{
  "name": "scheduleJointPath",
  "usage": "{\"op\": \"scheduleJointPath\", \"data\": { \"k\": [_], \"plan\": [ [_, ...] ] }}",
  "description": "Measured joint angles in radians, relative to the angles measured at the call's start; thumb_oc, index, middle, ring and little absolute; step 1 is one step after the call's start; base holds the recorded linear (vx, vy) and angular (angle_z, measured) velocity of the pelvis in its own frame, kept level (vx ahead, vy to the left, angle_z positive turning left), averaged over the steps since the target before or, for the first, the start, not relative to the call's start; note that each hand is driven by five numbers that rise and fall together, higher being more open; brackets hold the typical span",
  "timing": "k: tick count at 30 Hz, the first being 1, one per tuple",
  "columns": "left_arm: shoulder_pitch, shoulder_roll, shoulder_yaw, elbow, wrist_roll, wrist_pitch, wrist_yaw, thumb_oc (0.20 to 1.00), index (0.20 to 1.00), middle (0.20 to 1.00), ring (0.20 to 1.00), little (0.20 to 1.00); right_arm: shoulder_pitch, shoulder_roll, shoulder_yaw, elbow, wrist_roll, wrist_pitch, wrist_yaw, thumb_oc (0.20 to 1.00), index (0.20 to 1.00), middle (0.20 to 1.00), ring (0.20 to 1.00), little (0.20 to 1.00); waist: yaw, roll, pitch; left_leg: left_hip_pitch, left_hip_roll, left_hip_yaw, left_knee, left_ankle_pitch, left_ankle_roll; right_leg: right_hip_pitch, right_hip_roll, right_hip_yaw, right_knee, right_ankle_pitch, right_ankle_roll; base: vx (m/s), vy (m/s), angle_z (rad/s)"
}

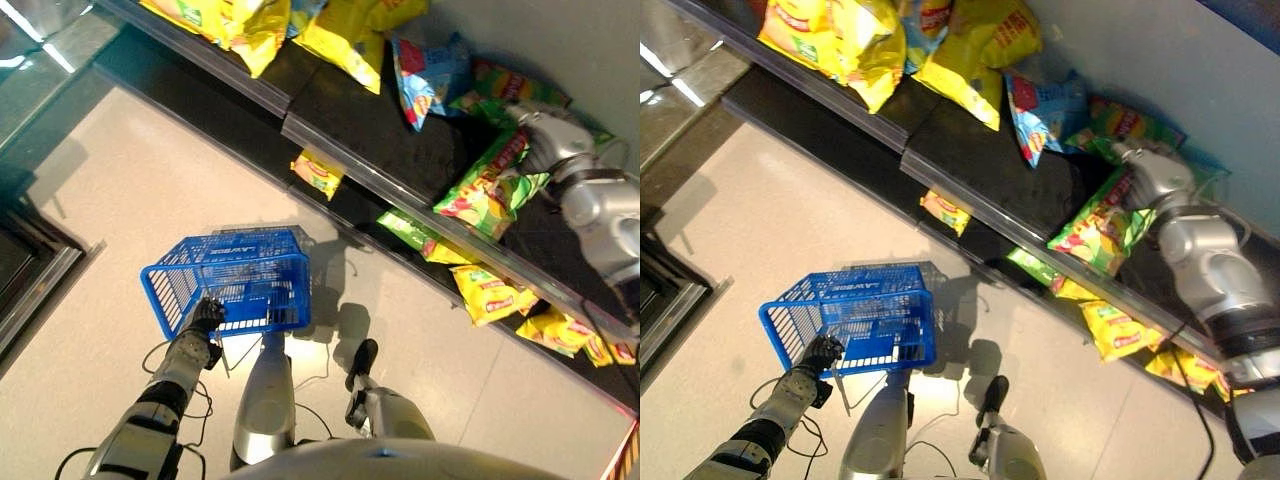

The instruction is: Pick up the snacks into the basket

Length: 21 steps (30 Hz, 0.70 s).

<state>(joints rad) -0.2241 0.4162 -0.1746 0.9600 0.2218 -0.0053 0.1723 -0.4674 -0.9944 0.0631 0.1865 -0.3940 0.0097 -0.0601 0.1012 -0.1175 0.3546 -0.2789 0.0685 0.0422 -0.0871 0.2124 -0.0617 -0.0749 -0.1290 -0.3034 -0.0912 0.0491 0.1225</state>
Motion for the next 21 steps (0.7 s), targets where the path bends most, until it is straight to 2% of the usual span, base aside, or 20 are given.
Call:
{"op": "scheduleJointPath", "data": {
  "k": [6, 10, 15, 18, 21],
  "plan": [
    [0.003, 0.006, 0.001, -0.002, 0.000, -0.002, -0.026, 0.200, 0.200, 0.200, 0.200, 0.200, 0.101, 0.021, -0.074, -0.037, 0.258, -0.049, 0.010, 1.000, 1.000, 1.000, 1.000, 1.000, -0.039, 0.000, 0.000, 0.012, 0.011, 0.026, 0.000, -0.004, -0.005, -0.007, 0.004, 0.035, 0.000, 0.005, -0.004, 0.01, -0.015, -0.18],
    [0.004, 0.008, 0.004, 0.000, 0.001, -0.002, -0.031, 0.200, 0.200, 0.200, 0.200, 0.200, 0.113, 0.011, -0.140, -0.076, 0.310, -0.067, 0.025, 1.000, 1.000, 1.000, 1.000, 1.000, -0.053, 0.002, -0.001, 0.013, 0.014, 0.040, 0.000, -0.005, -0.005, -0.017, 0.004, 0.050, 0.000, 0.011, -0.006, 0.01, -0.014, -0.14],
    [0.005, 0.007, 0.003, 0.000, 0.001, -0.003, -0.046, 0.200, 0.200, 0.200, 0.200, 0.200, 0.113, -0.051, -0.141, -0.088, 0.257, -0.068, 0.040, 1.000, 1.000, 1.000, 1.000, 1.000, -0.057, 0.008, -0.004, 0.013, 0.014, 0.041, 0.000, -0.005, -0.005, -0.018, 0.004, 0.051, 0.000, 0.011, -0.006, 0.00, 0.000, 0.00],
    [0.005, 0.005, 0.000, 0.007, 0.002, -0.003, -0.049, 0.200, 0.200, 0.200, 0.200, 0.200, 0.088, -0.053, -0.102, -0.083, 0.118, -0.064, 0.038, 1.000, 1.000, 1.000, 1.000, 1.000, -0.055, 0.013, -0.006, 0.013, 0.014, 0.041, 0.000, -0.005, -0.005, -0.018, 0.003, 0.051, 0.000, 0.011, -0.006, 0.00, 0.000, 0.00],
    [0.006, -0.007, -0.002, 0.010, 0.003, -0.002, -0.052, 0.200, 0.200, 0.200, 0.200, 0.200, 0.051, -0.053, -0.005, -0.070, -0.009, -0.064, 0.039, 1.000, 1.000, 1.000, 1.000, 1.000, -0.050, 0.026, -0.013, 0.013, 0.013, 0.040, 0.000, -0.005, -0.005, -0.017, 0.003, 0.051, 0.000, 0.011, -0.006, 0.00, 0.000, 0.00]
  ]
}}
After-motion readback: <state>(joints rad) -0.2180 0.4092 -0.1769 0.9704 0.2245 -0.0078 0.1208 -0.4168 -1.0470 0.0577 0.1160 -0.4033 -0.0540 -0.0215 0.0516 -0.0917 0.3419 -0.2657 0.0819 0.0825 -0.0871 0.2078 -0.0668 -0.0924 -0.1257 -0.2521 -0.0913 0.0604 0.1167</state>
